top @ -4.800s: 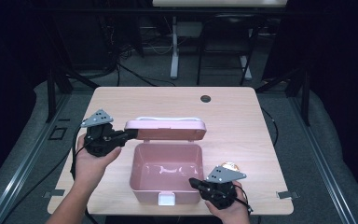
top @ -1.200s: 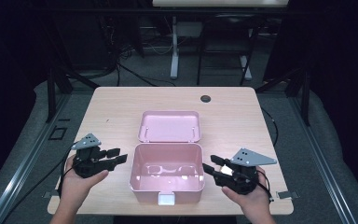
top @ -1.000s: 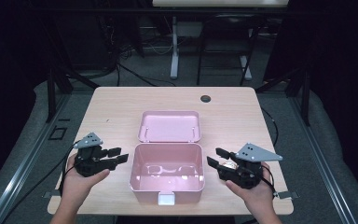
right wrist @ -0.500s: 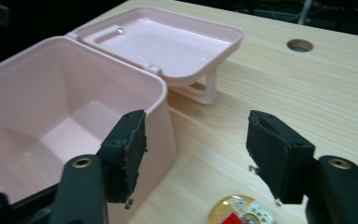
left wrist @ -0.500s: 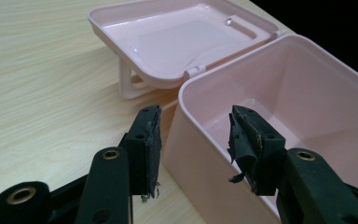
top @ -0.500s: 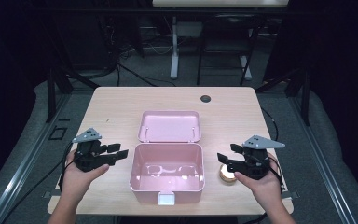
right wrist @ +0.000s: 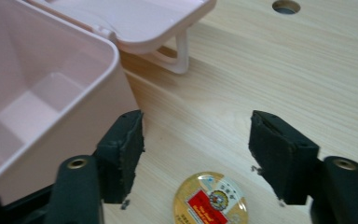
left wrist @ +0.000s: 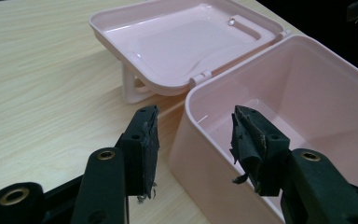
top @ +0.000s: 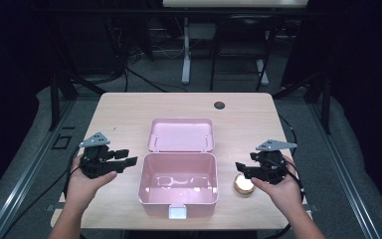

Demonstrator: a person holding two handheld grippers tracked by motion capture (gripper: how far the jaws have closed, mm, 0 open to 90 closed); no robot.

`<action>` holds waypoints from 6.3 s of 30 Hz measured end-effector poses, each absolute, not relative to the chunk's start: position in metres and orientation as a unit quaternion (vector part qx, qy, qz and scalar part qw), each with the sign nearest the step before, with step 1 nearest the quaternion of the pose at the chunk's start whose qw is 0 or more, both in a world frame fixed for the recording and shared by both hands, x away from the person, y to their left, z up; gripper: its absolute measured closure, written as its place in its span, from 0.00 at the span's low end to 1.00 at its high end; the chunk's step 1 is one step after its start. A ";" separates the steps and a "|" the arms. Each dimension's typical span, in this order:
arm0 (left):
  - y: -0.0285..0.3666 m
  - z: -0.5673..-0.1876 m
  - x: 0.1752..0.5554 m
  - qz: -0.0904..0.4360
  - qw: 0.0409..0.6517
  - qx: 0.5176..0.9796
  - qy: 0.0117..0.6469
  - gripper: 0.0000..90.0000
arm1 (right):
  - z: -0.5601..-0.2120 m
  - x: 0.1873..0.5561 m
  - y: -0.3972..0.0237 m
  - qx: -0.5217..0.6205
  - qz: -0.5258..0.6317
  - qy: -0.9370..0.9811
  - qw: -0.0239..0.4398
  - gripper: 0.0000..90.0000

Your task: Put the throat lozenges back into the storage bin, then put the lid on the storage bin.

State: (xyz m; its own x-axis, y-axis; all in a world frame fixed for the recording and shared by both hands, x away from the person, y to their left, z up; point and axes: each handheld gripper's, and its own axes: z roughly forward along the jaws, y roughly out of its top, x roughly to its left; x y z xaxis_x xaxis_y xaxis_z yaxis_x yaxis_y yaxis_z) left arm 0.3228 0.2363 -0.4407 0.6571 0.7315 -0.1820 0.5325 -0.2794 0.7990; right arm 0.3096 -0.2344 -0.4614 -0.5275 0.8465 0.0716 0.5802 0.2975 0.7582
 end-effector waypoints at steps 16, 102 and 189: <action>0.238 -0.444 0.323 0.107 0.443 0.795 0.401 0.56 | -0.484 0.334 -0.231 0.458 0.231 0.851 0.115 0.16; 0.229 -0.440 0.325 0.087 0.441 0.809 0.377 0.57 | -0.484 0.365 -0.186 0.445 0.053 0.893 0.027 0.22; 0.238 -0.455 0.302 0.092 0.410 0.818 0.394 0.61 | -0.430 0.337 -0.063 0.017 0.041 0.999 0.010 0.22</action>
